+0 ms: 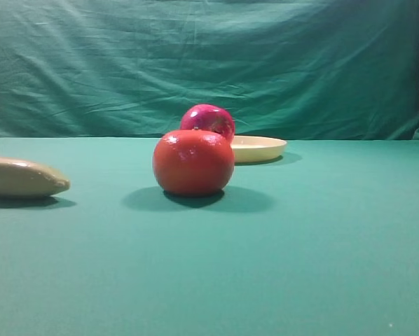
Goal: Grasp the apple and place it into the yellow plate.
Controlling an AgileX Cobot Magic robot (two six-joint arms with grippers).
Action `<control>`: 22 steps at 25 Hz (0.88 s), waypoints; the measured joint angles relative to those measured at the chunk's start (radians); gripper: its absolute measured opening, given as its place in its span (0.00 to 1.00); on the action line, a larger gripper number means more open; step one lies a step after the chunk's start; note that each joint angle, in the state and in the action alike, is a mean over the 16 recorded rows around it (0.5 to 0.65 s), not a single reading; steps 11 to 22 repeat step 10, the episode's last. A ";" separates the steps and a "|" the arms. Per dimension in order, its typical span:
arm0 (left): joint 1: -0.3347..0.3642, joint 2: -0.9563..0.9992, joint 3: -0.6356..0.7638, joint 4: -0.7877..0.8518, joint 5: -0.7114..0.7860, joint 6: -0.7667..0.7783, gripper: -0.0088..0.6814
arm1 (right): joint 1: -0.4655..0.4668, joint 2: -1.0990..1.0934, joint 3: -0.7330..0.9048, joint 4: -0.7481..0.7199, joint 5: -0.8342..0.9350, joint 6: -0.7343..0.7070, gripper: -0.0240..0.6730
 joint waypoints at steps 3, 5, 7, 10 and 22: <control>0.000 0.000 0.000 0.000 0.000 0.000 0.24 | 0.000 0.000 0.000 0.000 0.000 0.000 0.03; 0.000 0.000 0.000 0.000 0.000 0.000 0.24 | 0.000 0.000 0.000 0.000 0.000 0.000 0.03; 0.000 0.000 0.000 0.000 0.000 0.000 0.24 | 0.000 0.000 0.000 0.000 0.000 -0.001 0.03; 0.000 0.000 0.000 0.000 0.000 0.000 0.24 | 0.000 0.000 0.000 0.000 0.000 -0.002 0.03; 0.000 0.000 0.000 0.000 0.000 0.000 0.24 | 0.000 0.000 0.000 0.000 0.000 -0.002 0.03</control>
